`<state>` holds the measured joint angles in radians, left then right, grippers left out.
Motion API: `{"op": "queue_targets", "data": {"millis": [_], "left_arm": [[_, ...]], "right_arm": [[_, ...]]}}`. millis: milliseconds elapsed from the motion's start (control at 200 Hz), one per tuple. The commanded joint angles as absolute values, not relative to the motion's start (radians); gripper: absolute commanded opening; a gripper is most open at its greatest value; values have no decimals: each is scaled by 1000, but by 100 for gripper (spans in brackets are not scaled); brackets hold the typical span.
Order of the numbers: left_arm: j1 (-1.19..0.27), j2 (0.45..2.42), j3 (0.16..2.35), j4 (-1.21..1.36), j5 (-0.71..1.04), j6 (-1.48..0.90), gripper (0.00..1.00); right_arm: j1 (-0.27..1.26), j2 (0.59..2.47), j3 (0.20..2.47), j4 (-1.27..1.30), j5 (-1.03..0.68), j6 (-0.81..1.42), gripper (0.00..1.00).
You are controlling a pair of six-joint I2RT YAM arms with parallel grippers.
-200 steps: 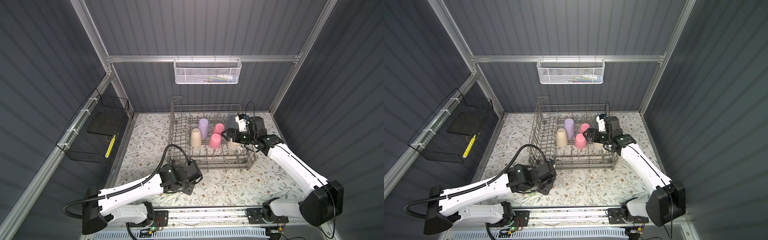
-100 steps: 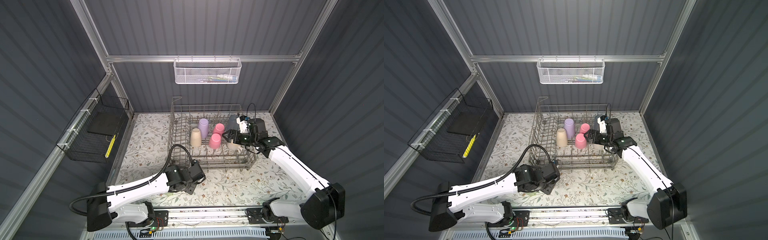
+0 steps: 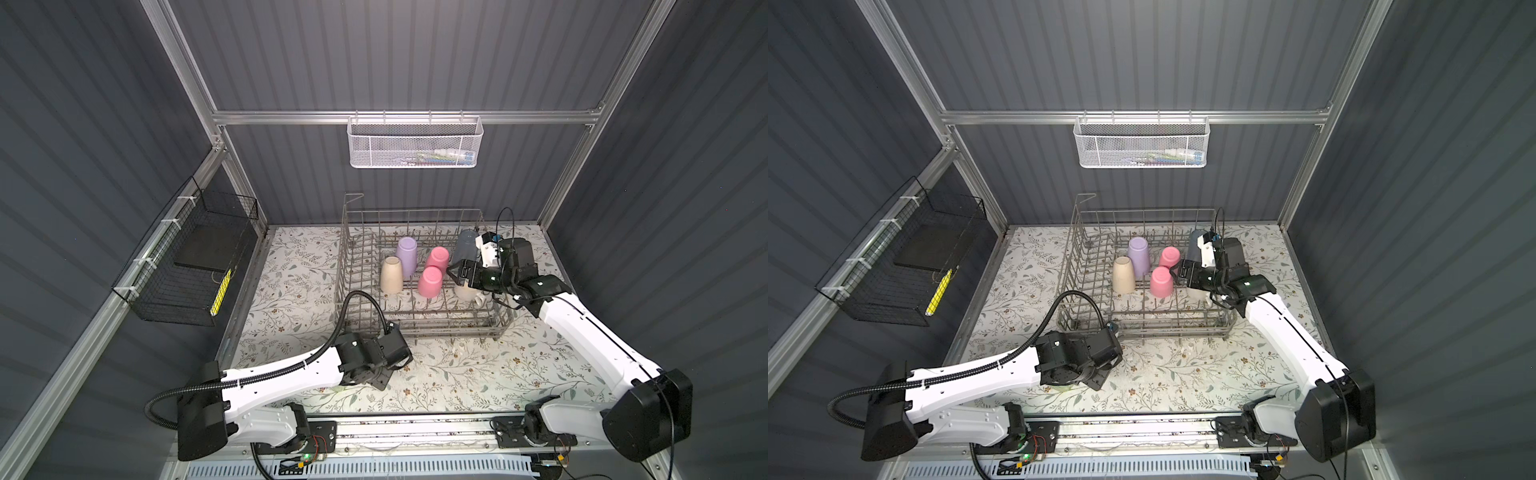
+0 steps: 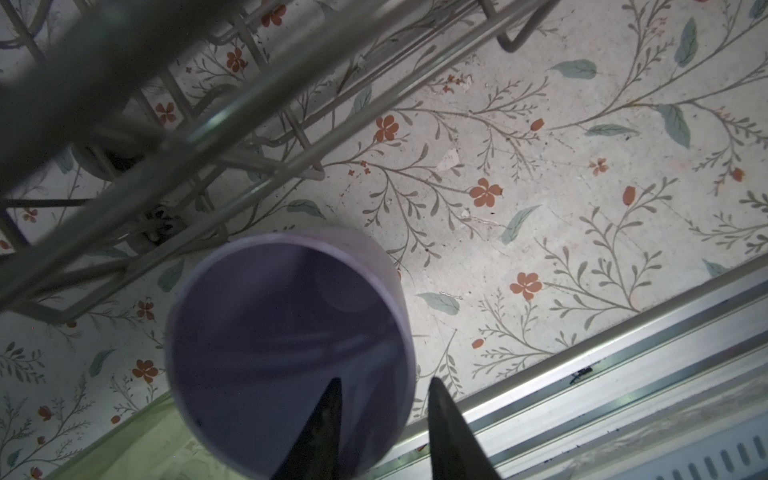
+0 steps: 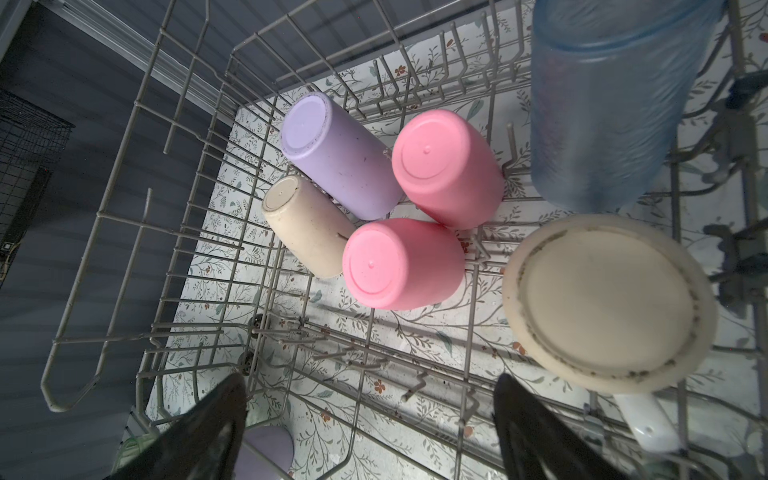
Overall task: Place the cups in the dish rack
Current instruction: 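Lower the left gripper into the lavender cup and grasp its rim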
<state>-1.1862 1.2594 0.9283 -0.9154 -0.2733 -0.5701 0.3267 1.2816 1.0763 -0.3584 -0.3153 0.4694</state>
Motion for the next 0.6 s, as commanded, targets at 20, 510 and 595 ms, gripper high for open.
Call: {"op": "queue_targets", "data": {"millis": [20, 510, 595], "left_arm": [[-1192, 1262, 908, -896, -270, -564, 31], [-1193, 1213, 954, -885, -149, -527, 0], [-1192, 1184, 980, -903, -141, -526, 0]], "right_arm": [[322, 1275, 1075, -346, -325, 474, 92], [320, 1287, 1082, -347, -325, 475, 92], [321, 1286, 1081, -347, -325, 475, 92]]}}
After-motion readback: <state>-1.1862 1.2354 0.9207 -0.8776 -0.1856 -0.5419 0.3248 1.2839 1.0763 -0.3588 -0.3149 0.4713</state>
